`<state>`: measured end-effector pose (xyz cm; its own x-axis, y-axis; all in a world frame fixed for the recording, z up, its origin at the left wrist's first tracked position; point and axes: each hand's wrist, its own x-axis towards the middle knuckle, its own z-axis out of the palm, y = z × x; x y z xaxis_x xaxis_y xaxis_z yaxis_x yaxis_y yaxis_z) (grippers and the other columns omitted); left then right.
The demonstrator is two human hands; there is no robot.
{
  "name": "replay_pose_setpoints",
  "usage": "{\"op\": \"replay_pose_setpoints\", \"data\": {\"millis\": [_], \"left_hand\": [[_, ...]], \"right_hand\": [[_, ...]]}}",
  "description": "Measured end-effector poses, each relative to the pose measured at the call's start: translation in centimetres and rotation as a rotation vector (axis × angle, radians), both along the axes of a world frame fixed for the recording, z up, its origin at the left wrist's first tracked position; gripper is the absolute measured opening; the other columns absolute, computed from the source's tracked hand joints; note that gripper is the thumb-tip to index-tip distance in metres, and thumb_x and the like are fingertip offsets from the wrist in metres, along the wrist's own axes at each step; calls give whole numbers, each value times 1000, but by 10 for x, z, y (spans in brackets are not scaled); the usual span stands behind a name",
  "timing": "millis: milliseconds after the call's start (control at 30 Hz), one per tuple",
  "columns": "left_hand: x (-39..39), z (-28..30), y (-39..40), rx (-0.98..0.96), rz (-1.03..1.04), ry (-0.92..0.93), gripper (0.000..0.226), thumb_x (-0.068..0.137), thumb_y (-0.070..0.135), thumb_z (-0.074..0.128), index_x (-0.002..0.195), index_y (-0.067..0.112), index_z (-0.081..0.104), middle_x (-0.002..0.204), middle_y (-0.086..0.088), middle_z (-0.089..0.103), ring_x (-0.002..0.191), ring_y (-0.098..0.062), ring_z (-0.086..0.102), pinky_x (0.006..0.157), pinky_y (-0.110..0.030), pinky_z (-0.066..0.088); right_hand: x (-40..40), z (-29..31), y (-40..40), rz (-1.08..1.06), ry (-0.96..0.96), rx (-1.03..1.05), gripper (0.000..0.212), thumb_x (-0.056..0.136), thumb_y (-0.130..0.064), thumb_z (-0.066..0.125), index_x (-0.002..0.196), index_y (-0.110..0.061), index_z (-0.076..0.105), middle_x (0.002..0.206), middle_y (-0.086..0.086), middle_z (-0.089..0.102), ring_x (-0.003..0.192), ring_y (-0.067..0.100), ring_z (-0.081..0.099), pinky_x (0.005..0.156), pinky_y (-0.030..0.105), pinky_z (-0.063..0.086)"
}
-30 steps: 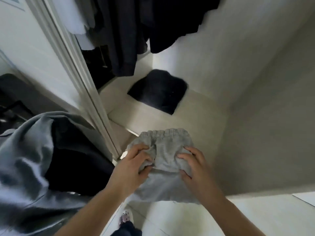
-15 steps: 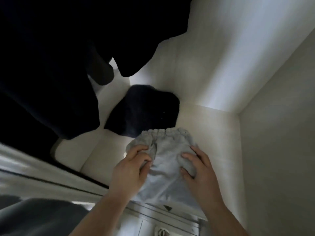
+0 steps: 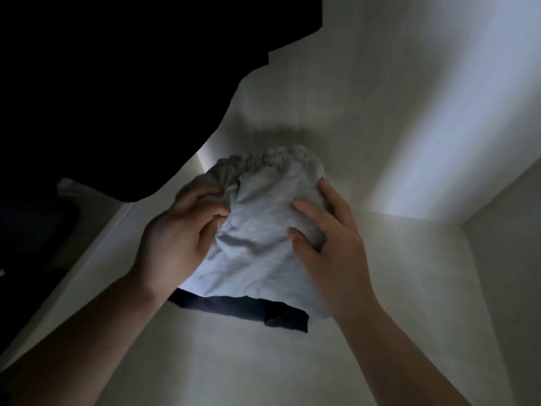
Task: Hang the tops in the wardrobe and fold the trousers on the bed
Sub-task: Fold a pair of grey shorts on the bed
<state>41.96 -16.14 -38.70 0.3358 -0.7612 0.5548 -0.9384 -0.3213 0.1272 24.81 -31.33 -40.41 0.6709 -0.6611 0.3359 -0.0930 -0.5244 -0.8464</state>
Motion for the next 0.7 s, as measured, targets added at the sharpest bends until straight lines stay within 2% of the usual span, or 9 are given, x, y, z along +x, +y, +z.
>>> {"op": "replay_pose_setpoints", "data": {"millis": [67,133,200,267,333,433,500,600,700], "left_hand": [[21,-21,-9,121,5,-62,18,89,15,53,92,18,71,118,3,65,95,-10,66,58,-24,51],[41,-53,-11,303,42,-71,22,82,5,64,99,16,73,123,-7,65,91,-22,71,58,-28,56],[57,-88,-6,493,106,34,37,80,-2,68,113,15,70,135,-17,54,99,-33,68,67,-36,56],[65,-118,0,585,163,113,46,87,1,60,129,19,60,148,-16,38,121,-34,55,88,-38,51],[70,-132,3,538,162,100,49,85,-5,60,130,15,59,149,-16,38,130,-33,48,101,-36,44],[77,-134,6,357,113,117,50,77,-15,64,124,4,62,147,-17,41,132,-31,46,106,-41,41],[84,-132,8,323,106,117,43,83,-10,61,124,1,62,147,-19,39,133,-35,43,106,-48,40],[84,-125,8,489,268,94,39,92,19,44,124,11,65,145,-23,40,127,-49,42,105,-54,35],[64,-123,0,409,262,56,45,91,30,41,128,14,62,146,-22,40,131,-50,35,104,-60,31]], "right_hand": [[19,-26,-7,8,77,17,40,87,-14,66,125,-23,60,155,-6,22,137,4,26,101,-2,19],[35,-61,-6,72,262,43,44,91,-19,61,133,-26,52,158,-5,11,139,6,24,94,-4,21],[43,-90,1,129,426,15,48,93,-25,57,139,-30,44,159,-6,1,141,10,23,96,8,31],[46,-109,7,136,463,-15,49,93,-30,57,140,-33,41,159,-8,-2,141,10,24,97,16,35],[48,-119,8,111,420,-10,50,92,-32,58,140,-33,42,159,-10,1,139,7,27,94,13,35],[45,-119,6,80,288,11,48,90,-28,62,137,-29,49,156,-14,10,137,-4,20,97,0,22],[43,-115,5,91,258,5,47,90,-26,63,136,-27,50,156,-13,12,136,-9,16,100,-2,19],[39,-112,2,130,445,-3,50,93,-35,56,141,-33,42,159,-11,3,141,4,23,105,15,31],[36,-104,2,34,594,-138,54,89,-42,58,140,-32,43,159,2,15,145,25,20,115,44,23]]}}
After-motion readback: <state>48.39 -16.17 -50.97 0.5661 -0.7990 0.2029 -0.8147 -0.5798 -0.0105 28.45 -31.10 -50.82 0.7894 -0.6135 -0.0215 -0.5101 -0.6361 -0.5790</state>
